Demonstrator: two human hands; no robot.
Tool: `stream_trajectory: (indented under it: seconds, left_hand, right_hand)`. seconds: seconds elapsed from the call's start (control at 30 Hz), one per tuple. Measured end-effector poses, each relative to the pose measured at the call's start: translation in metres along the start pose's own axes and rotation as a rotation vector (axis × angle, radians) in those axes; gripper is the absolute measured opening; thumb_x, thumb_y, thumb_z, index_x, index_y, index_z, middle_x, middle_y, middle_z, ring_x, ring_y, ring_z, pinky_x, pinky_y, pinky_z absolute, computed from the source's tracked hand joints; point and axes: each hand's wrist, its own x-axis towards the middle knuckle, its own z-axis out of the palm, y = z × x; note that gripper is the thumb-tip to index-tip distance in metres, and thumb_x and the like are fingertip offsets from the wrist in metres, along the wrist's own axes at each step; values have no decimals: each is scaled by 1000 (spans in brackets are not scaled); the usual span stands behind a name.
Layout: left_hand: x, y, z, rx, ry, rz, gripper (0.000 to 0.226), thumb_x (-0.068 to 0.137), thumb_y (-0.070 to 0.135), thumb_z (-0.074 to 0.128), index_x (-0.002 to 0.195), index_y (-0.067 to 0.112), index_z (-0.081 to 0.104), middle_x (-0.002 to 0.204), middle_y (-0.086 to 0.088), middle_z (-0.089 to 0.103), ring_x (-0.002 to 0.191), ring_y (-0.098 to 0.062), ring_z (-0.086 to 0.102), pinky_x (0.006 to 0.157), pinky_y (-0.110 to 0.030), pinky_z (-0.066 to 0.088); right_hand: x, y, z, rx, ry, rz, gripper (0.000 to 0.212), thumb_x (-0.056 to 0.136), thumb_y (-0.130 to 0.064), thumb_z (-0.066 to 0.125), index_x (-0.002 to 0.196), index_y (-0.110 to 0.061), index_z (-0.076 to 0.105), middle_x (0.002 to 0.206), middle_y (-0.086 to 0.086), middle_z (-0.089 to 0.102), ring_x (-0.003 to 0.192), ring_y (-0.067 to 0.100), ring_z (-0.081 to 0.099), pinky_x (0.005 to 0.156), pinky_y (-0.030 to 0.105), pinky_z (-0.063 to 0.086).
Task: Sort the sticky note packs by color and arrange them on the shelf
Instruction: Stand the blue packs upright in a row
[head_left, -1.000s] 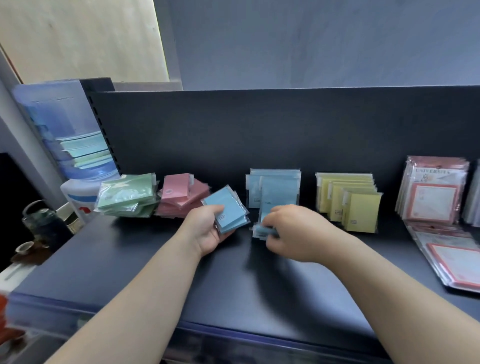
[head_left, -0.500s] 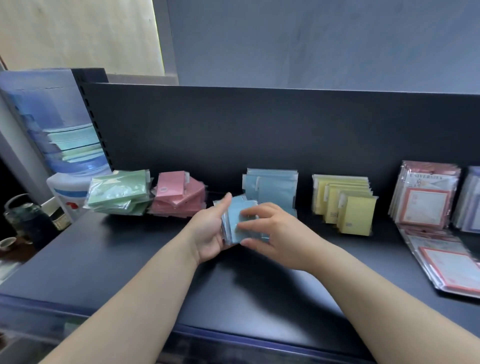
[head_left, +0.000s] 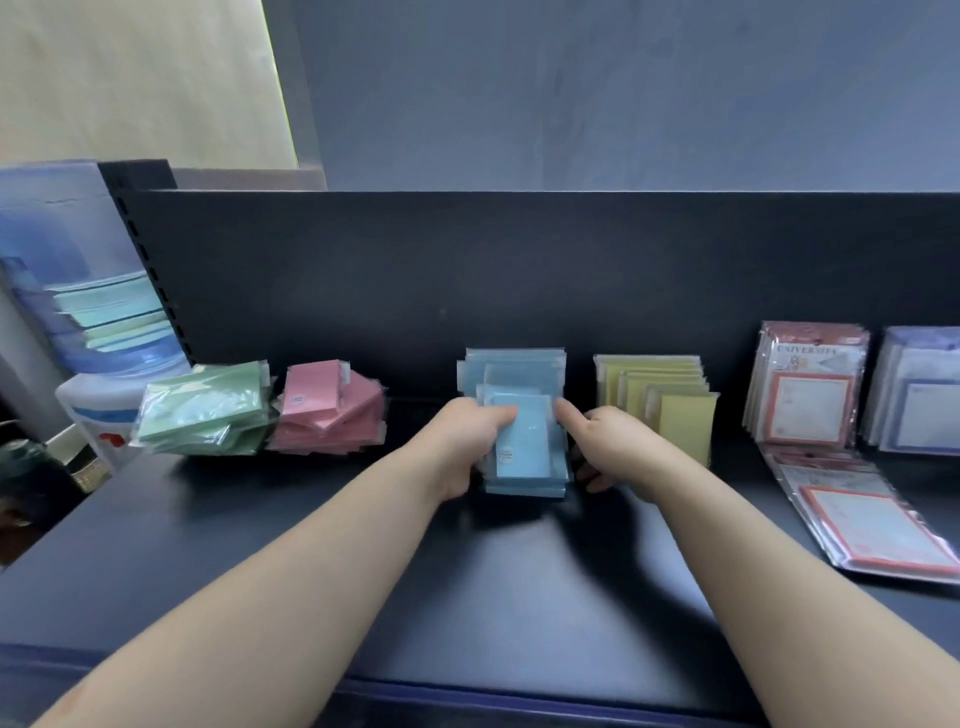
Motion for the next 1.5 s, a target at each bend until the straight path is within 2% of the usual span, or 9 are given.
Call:
stream_trajectory:
  seconds: [0.17, 0.27, 0.4, 0.6, 0.77, 1.0, 1.17, 1.37, 1.5]
  left_hand:
    - [12, -26, 7, 579, 198, -47, 73, 81, 64, 42, 136, 16, 43, 136, -7, 43, 122, -27, 46, 101, -43, 42]
    - [7, -22, 9, 482, 133, -52, 62, 82, 59, 44, 123, 13, 51, 121, -2, 58, 107, -23, 57, 92, -37, 48]
    - [4, -15, 1, 229, 36, -48, 17, 86, 18, 61, 99, 9, 67, 99, -9, 73, 95, -27, 69, 94, -44, 52]
    - [-8, -15, -10, 7, -31, -112, 20, 83, -5, 63, 103, -5, 67, 91, -16, 73, 70, -23, 71, 56, -28, 57]
    - [-8, -21, -14, 32, -72, 68, 35, 82, -7, 63, 114, 6, 60, 106, -10, 72, 93, -22, 70, 75, -31, 56]
    - [6, -15, -8, 349, 90, 344, 72, 74, 12, 72, 138, 24, 41, 132, -1, 47, 117, -14, 53, 99, -30, 46]
    - [17, -43, 3, 332, 138, 284, 79, 61, 35, 70, 134, 31, 40, 132, 5, 53, 122, -9, 51, 107, -37, 41]
    - [15, -36, 19, 256, 89, 210, 98, 73, 29, 60, 152, 27, 1, 148, 7, 36, 134, -12, 38, 113, -36, 33]
    - [7, -34, 29, 347, 148, 232, 87, 84, 23, 56, 152, 16, 3, 157, -2, 15, 144, -17, 18, 118, -33, 18]
  right_hand:
    - [1, 8, 4, -20, -93, -54, 50, 76, -55, 67, 89, -6, 61, 73, 3, 58, 66, 20, 64, 63, 31, 59]
    - [3, 9, 5, 35, -126, -61, 46, 72, -48, 74, 88, -6, 62, 70, 2, 58, 61, 17, 61, 63, 30, 59]
    - [1, 7, 4, 89, -177, -92, 39, 76, -39, 74, 90, -3, 66, 76, 4, 61, 65, 15, 59, 56, 22, 53]
    - [-9, 1, -3, 123, -333, -76, 24, 79, -24, 76, 92, -11, 61, 82, 3, 63, 70, 14, 59, 66, 28, 57]
    - [-7, 1, 1, 133, -158, -119, 82, 63, -27, 87, 124, -21, 33, 102, -3, 57, 91, 14, 61, 64, 27, 54]
    - [6, 8, 21, 77, 180, -336, 72, 71, -25, 81, 129, -17, 38, 123, 0, 53, 111, 15, 55, 88, 23, 43]
    - [8, 12, 36, 95, 138, -288, 107, 78, -24, 73, 151, -17, -4, 150, 5, 24, 138, 19, 29, 112, 23, 21]
    - [13, 9, 41, 248, 119, -216, 102, 80, -21, 65, 151, -18, -7, 147, 0, 39, 128, 20, 46, 104, 37, 42]
    - [15, 9, 40, 277, 109, -213, 95, 70, -26, 63, 148, -26, 10, 129, 1, 57, 100, 24, 60, 84, 40, 51]
